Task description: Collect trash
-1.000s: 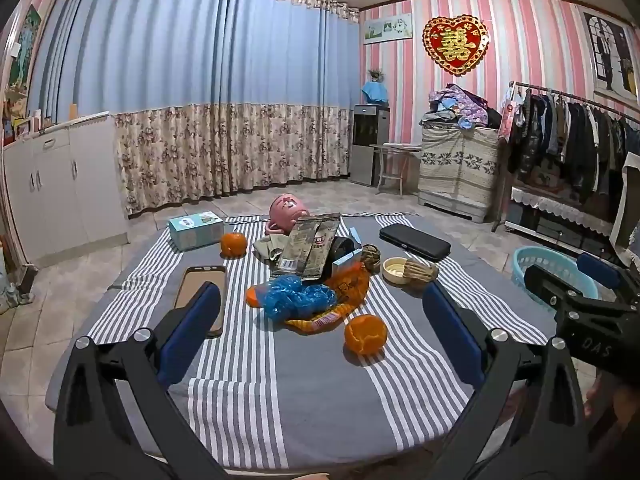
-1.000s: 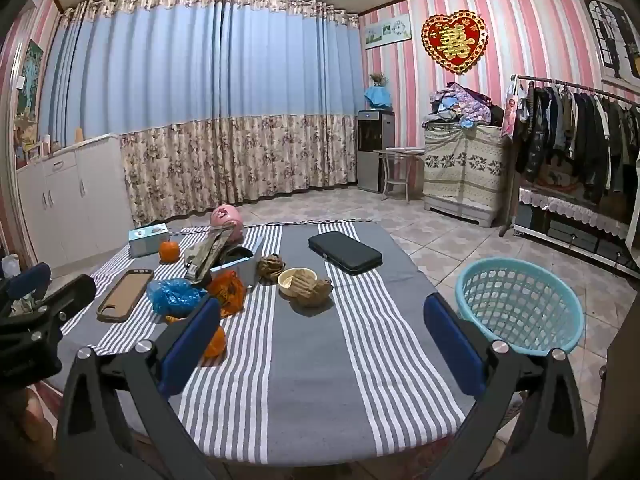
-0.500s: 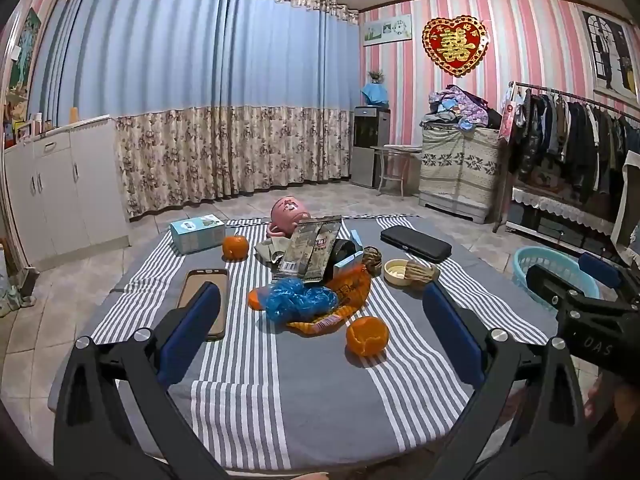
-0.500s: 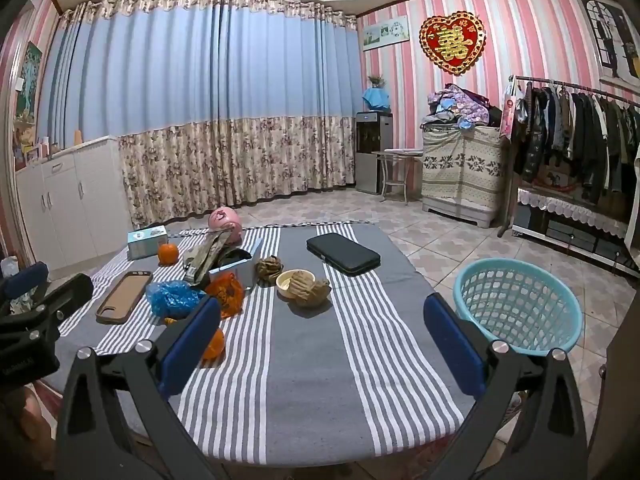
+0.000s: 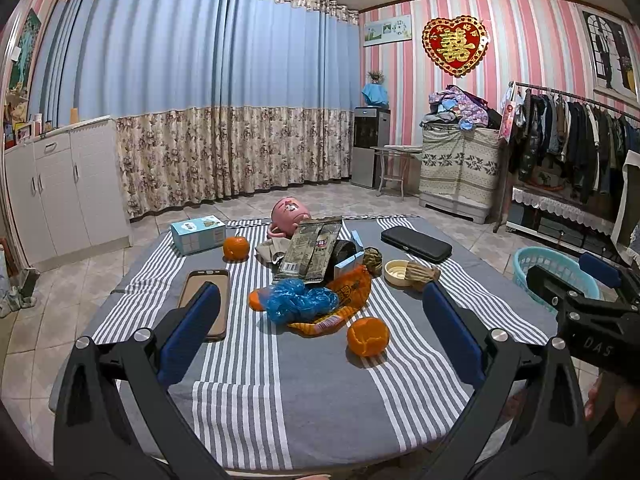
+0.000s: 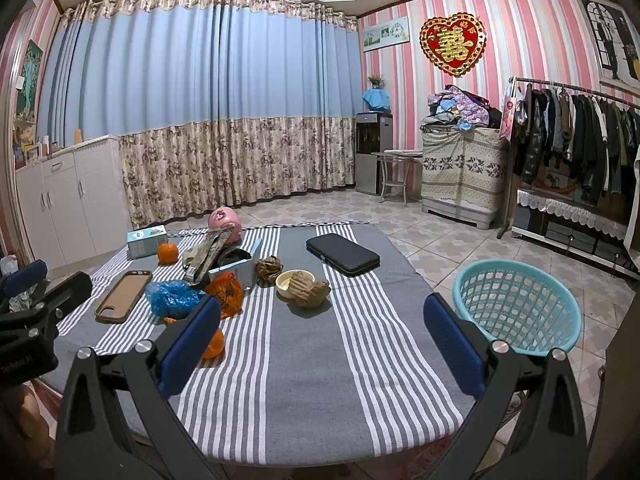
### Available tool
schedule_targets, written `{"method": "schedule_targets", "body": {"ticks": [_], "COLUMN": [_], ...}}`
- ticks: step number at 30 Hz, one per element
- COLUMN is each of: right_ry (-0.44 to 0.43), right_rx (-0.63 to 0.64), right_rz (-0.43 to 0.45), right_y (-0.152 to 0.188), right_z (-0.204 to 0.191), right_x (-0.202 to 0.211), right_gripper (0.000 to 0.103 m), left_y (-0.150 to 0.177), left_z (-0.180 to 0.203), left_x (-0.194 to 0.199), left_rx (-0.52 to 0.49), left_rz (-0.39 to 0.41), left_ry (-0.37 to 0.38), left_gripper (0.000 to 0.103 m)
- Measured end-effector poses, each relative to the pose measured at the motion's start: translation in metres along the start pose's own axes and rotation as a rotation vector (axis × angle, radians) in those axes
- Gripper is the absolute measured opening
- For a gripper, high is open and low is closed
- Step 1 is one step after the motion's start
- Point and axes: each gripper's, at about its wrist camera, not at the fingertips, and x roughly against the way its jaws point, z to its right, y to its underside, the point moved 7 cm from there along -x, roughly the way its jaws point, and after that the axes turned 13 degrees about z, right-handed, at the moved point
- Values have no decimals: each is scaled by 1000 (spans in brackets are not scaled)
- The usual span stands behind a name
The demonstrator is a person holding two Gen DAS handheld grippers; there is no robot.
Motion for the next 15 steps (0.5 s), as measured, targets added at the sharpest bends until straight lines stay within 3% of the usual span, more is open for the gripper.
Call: {"method": "schedule_targets", "body": {"ticks": [15], "right_ry": [1], "right_rx": [-3], "right_rz": [2], "right_y": [-4], "right_z": [3], "right_x": [2], "right_gripper": [99], "left_y": [0], "left_z": [0], "left_x": [0], "left_rx": [-3], "left_rz": [1], "left_ry": [-1], "left_gripper": [98]}}
